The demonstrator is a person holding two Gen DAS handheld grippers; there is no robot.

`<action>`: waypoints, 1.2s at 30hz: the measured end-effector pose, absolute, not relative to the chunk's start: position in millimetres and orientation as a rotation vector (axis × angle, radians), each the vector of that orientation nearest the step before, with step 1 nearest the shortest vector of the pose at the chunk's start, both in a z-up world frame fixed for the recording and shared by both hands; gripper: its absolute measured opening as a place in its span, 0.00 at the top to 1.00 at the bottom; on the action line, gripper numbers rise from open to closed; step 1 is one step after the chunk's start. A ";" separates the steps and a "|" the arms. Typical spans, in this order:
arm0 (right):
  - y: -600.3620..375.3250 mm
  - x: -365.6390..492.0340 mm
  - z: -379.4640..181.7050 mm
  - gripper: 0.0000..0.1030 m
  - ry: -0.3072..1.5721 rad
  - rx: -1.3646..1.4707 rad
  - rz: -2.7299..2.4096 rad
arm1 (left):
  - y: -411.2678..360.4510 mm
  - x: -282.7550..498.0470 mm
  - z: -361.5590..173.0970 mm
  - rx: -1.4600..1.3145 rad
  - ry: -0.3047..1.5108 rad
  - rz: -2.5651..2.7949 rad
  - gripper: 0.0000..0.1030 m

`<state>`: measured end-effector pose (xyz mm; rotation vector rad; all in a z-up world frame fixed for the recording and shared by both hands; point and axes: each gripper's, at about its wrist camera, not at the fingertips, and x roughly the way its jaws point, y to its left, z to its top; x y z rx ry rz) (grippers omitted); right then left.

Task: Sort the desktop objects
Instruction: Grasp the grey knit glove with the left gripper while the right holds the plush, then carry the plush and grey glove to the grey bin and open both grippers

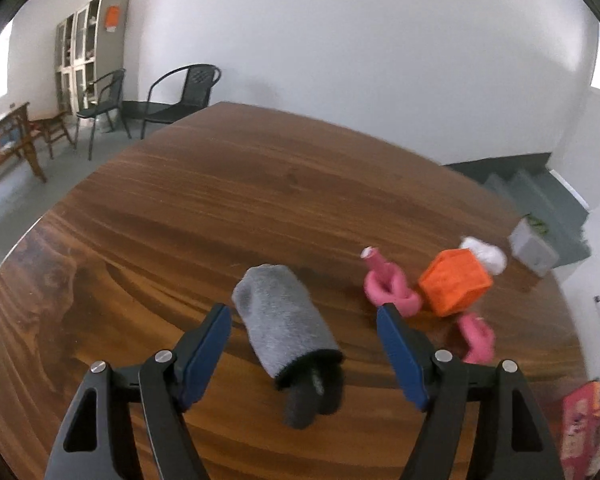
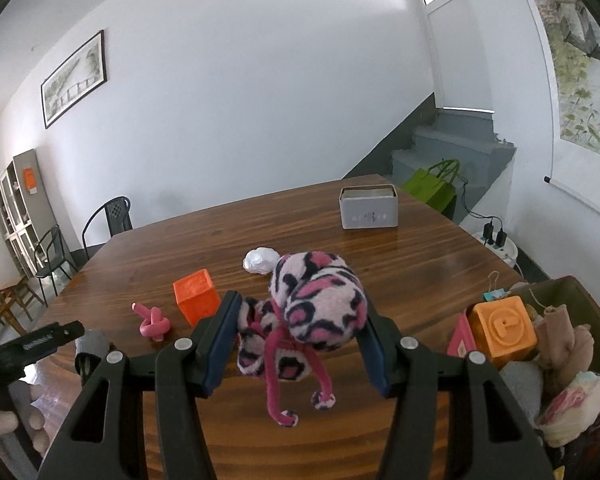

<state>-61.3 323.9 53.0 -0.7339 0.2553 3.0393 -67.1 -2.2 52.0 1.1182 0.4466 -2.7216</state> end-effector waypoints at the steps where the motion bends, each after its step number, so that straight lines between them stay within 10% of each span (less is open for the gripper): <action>1: 323.7 -62.1 52.1 0.42 0.258 -0.743 3.040 | -1.6 -71.5 47.8 1.135 0.431 -2.705 0.25; 6: 322.9 -62.4 50.6 0.42 0.269 -0.756 3.045 | 1.3 -96.7 22.9 1.261 0.324 -2.623 0.26; 13: 321.6 -60.4 52.1 0.42 0.276 -0.748 3.053 | -5.6 -113.8 8.8 1.302 0.344 -2.633 0.60; 36: 354.4 -5.7 73.4 0.42 0.290 -0.553 2.982 | 36.8 -34.8 90.9 1.096 0.337 -2.975 0.61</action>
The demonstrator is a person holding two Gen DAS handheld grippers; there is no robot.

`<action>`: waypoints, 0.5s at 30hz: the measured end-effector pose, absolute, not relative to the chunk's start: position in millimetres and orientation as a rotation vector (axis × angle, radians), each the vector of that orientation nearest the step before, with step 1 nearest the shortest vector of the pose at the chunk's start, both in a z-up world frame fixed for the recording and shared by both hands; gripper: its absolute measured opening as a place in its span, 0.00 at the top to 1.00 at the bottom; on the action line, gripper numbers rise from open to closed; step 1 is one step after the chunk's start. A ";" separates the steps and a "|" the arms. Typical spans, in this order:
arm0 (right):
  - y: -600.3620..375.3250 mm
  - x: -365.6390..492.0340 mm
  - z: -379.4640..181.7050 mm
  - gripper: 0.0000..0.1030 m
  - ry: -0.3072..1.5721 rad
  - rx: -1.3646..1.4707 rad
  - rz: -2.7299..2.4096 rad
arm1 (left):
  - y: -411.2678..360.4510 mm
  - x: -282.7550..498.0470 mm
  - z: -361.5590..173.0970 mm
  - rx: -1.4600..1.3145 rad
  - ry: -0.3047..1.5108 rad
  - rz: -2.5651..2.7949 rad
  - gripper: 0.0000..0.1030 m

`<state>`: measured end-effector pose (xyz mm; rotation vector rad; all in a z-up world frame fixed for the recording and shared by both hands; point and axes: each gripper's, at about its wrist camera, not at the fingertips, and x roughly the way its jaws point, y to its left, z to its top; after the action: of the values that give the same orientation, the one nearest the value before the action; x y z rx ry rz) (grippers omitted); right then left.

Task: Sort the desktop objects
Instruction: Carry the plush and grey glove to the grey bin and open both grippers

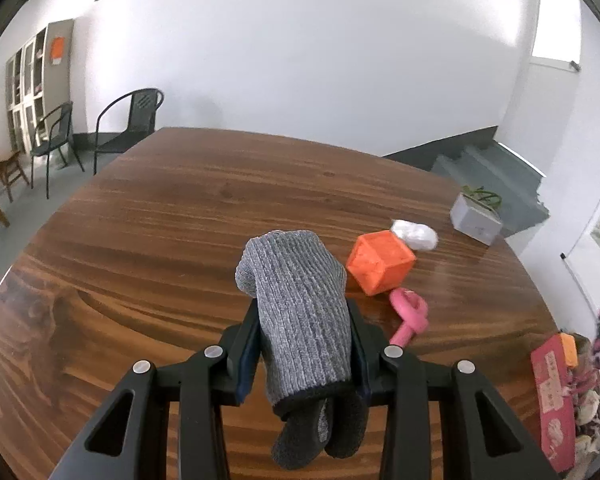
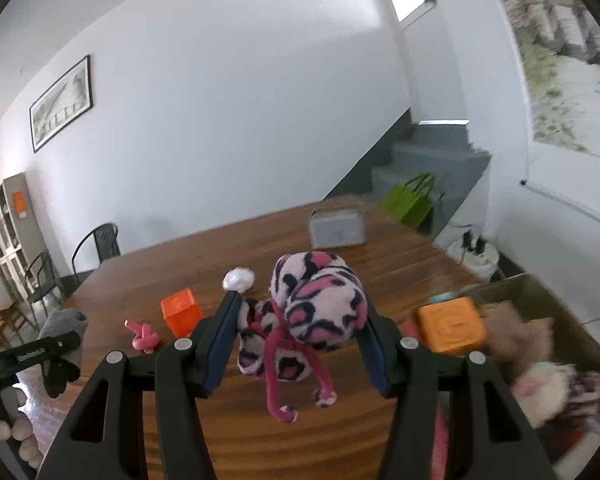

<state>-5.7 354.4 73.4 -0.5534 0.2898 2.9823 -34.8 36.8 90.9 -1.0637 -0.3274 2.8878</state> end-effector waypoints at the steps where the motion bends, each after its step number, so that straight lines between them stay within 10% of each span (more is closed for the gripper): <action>1: 358.8 3.1 78.1 0.42 0.279 -0.535 2.974 | 39.7 -33.0 92.2 -1.053 -0.320 2.882 0.61; 15: 494.7 55.9 88.5 0.41 0.359 -0.686 2.703 | 68.0 -11.3 100.9 -1.008 -0.257 2.820 0.61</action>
<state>55.9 494.7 88.5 -0.6860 0.3586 2.7027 -11.3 68.0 100.9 -1.0082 -0.2567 2.8203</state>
